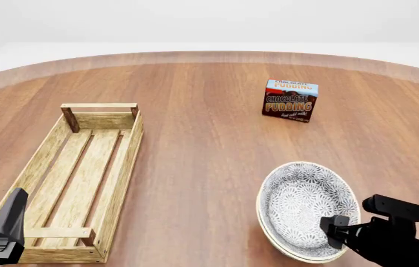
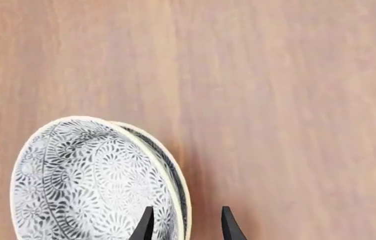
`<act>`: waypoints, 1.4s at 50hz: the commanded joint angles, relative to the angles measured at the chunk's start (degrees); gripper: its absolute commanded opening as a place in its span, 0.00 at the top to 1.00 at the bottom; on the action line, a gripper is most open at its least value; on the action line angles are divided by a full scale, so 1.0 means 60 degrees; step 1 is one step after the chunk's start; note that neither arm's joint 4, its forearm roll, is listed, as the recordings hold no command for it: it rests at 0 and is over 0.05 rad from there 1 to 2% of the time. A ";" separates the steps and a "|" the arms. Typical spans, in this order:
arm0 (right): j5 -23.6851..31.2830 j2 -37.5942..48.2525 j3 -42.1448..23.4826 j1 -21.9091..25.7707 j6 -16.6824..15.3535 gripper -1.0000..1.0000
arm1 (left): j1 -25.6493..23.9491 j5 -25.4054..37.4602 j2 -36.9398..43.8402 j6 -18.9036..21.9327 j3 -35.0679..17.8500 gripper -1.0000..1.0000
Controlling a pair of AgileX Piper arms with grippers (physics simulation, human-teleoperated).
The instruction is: Stack the left bowl on the right bowl and place them in the tray.
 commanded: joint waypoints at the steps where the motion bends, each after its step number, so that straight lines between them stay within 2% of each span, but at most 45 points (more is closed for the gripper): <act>1: -0.1265 0.1091 0.0426 0.0202 0.0236 0.00 | 0.0000 0.0000 0.0000 0.0000 0.0000 0.00; 9: -0.1997 0.1761 0.0573 0.0310 0.0251 0.00 | 0.0000 0.0000 0.0000 0.0000 0.0000 0.00; 10: -0.2024 0.1839 0.0554 0.0295 0.0179 1.00 | 0.0000 0.0000 0.0000 0.0000 0.0000 0.00; 13: -0.1744 0.1579 0.0520 0.0345 0.0093 1.00 | 0.0000 0.0000 0.0000 0.0000 0.0000 0.00; 18: -0.0350 0.0348 0.0122 0.0324 -0.0096 1.00 | 0.0000 0.0000 0.0000 0.0000 0.0000 0.00; 22: 0.0184 -0.0098 -0.0048 0.0360 -0.0190 1.00 | 0.0000 0.0000 0.0000 0.0000 0.0000 0.00; 24: 0.0973 -0.0769 -0.0350 0.0312 -0.0326 1.00 | 0.0000 0.0000 0.0000 0.0000 0.0000 0.00; 29: 0.1776 -0.1403 -0.0740 0.0200 -0.0537 1.00 | 0.0000 0.0000 0.0000 0.0000 0.0000 0.00; 32: 0.2912 -0.2257 -0.1368 0.0112 -0.0836 1.00 | 0.0000 0.0000 0.0000 0.0000 0.0000 0.00; 38: 0.4036 -0.2880 -0.2292 -0.0044 -0.1225 1.00 | 0.0000 0.0000 0.0000 0.0000 0.0000 0.00; 50: 0.4681 -0.2799 -0.3629 0.0256 -0.1705 1.00 | 0.0000 0.0000 0.0000 0.0000 0.0000 0.00; 57: 0.4804 -0.2557 -0.4614 0.1104 -0.1865 1.00 | 0.0000 0.0000 0.0000 0.0000 0.0000 0.00; 70: 0.4428 -0.1347 -0.6405 0.2621 -0.2131 1.00 | 0.0000 0.0000 0.0000 0.0000 0.0000 0.00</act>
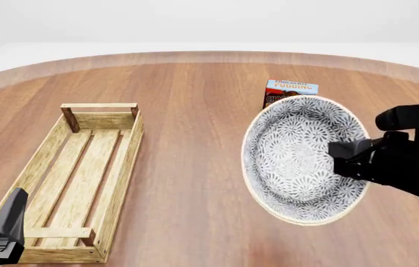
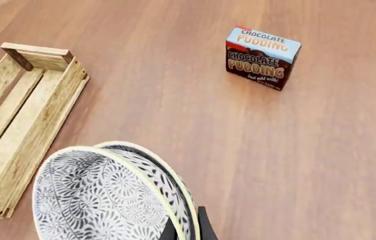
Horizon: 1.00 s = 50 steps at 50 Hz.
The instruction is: Stack the left bowl on the right bowl and place them in the tray.
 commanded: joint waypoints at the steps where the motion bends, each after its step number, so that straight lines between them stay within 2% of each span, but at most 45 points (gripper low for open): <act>1: -0.0091 0.0798 -0.1636 0.1163 -0.0224 1.00 | 0.0000 0.0000 0.0000 0.0000 0.0000 0.00; 19: -0.0821 0.3197 -0.3765 0.2364 -0.0237 1.00 | 0.0000 0.0000 0.0000 0.0000 0.0000 0.00; 27: -0.1225 0.4147 -0.4366 0.2901 -0.0018 1.00 | 0.0000 0.0000 0.0000 0.0000 0.0000 0.00; 32: -0.1496 0.4654 -0.4701 0.3457 0.0220 1.00 | 0.0000 0.0000 0.0000 0.0000 0.0000 0.00; 38: -0.1940 0.5005 -0.4967 0.3908 0.0832 1.00 | 0.0000 0.0000 0.0000 0.0000 0.0000 0.00; 39: -0.1927 0.5128 -0.5073 0.4011 0.0706 1.00 | 0.0000 0.0000 0.0000 0.0000 0.0000 0.00; 44: -0.2155 0.5733 -0.5591 0.4351 0.0765 1.00 | 0.0000 0.0000 0.0000 0.0000 0.0000 0.00; 50: -0.2302 0.6359 -0.6247 0.4384 0.0636 1.00 | 0.0000 0.0000 0.0000 0.0000 0.0000 0.00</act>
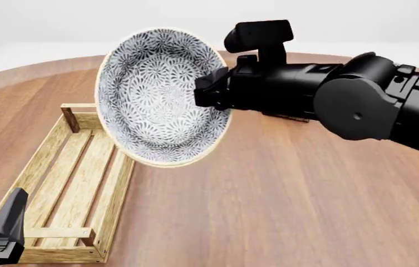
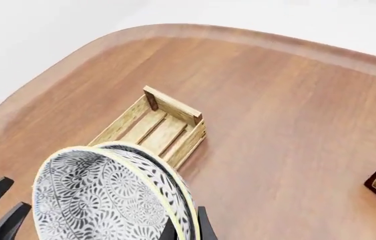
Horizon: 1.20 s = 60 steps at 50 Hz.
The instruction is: Stack the left bowl on the right bowl and place them in the tray.
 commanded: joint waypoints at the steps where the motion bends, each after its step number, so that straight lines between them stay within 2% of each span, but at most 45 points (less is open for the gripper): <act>1: -0.0575 0.1050 -0.1122 0.0457 0.0218 1.00 | 0.0000 0.0000 0.0000 0.0000 0.0000 0.00; 4: -0.0733 0.1281 -0.1284 0.0454 0.0209 1.00 | 0.0000 0.0000 0.0000 0.0000 0.0000 0.00; 7: -0.1042 0.1241 -0.1343 0.0624 -0.0021 1.00 | 0.0000 0.0000 0.0000 0.0000 0.0000 0.00; 8: -0.1023 0.1328 -0.1491 0.0520 -0.0270 1.00 | 0.0000 0.0000 0.0000 0.0000 0.0000 0.00; 9: -0.1258 0.1274 -0.1409 0.0568 0.0147 1.00 | 0.0000 0.0000 0.0000 0.0000 0.0000 0.00; 12: -0.1217 0.1508 -0.1692 0.0461 0.0010 1.00 | 0.0000 0.0000 0.0000 0.0000 0.0000 0.00; 13: -0.1059 0.1725 -0.1880 0.0408 -0.0260 1.00 | 0.0000 0.0000 0.0000 0.0000 0.0000 0.00; 15: -0.1113 0.1850 -0.1889 0.0326 -0.0417 1.00 | 0.0000 0.0000 0.0000 0.0000 0.0000 0.00; 16: -0.1070 0.1916 -0.1906 0.0243 -0.0796 1.00 | 0.0000 0.0000 0.0000 0.0000 0.0000 0.00; 18: -0.1202 0.1725 -0.1636 0.0155 -0.0932 1.00 | 0.0000 0.0000 0.0000 0.0000 0.0000 0.00; 39: -0.1206 0.1722 -0.1630 0.0155 -0.0932 1.00 | 0.0000 -0.0016 0.0070 0.0000 -0.0041 0.00; 41: -0.1206 0.1820 -0.1621 0.0637 -0.0268 1.00 | 0.0000 -0.0018 0.0071 0.0000 -0.0041 0.00; 42: -0.1341 0.1891 -0.1544 0.0836 0.0396 1.00 | 0.0000 -0.0018 0.0071 0.0000 -0.0041 0.00; 43: -0.1557 0.1753 -0.1418 0.1007 0.0392 1.00 | 0.0000 -0.0018 0.0071 0.0000 -0.0041 0.00; 44: -0.1505 0.1954 -0.1589 0.0859 0.0368 1.00 | 0.0000 -0.0018 0.0071 0.0000 -0.0041 0.00; 45: -0.1709 0.1994 -0.1520 0.0958 0.0685 1.00 | 0.0000 -0.0018 0.0071 0.0000 -0.0041 0.00; 47: -0.1783 0.2153 -0.1673 0.0936 0.0705 1.00 | 0.0000 -0.0018 0.0071 0.0000 -0.0041 0.00; 50: -0.1962 0.2434 -0.1837 0.0921 0.1139 1.00 | 0.0000 -0.0018 0.0071 0.0000 -0.0041 0.00; 51: -0.1905 0.2564 -0.1977 0.0869 0.1030 1.00 | 0.0000 -0.0018 0.0071 0.0000 -0.0041 0.00; 60: -0.2024 0.3475 -0.2497 0.0547 0.1577 1.00 | 0.0000 -0.0018 0.0071 0.0000 -0.0041 0.00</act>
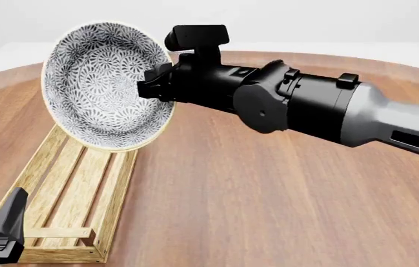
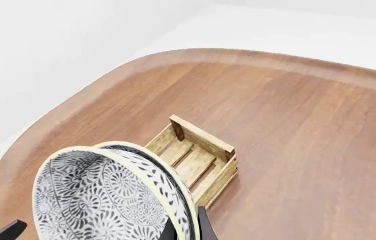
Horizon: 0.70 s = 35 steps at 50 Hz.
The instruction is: Stack the left bowl on the right bowl and place them in the tray.
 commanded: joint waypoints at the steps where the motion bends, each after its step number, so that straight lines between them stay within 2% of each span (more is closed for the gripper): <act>1: -0.0249 0.0928 -0.0693 -0.0199 0.0865 1.00 | 0.0000 -0.0002 0.0009 0.0000 -0.0005 0.00; 12: -0.0517 0.1437 -0.0931 0.0123 0.1844 1.00 | 0.0000 -0.0002 0.0009 0.0000 -0.0005 0.00; 14: -0.0458 0.1494 -0.1023 0.0100 0.1799 1.00 | 0.0000 -0.0002 0.0009 0.0000 -0.0005 0.00; 21: -0.0444 0.1858 -0.1140 0.0485 0.2252 1.00 | 0.0000 -0.0002 0.0009 0.0000 -0.0005 0.00; 35: -0.0133 0.2501 -0.1736 0.0399 0.2461 1.00 | 0.0000 -0.0002 0.0009 0.0000 -0.0005 0.00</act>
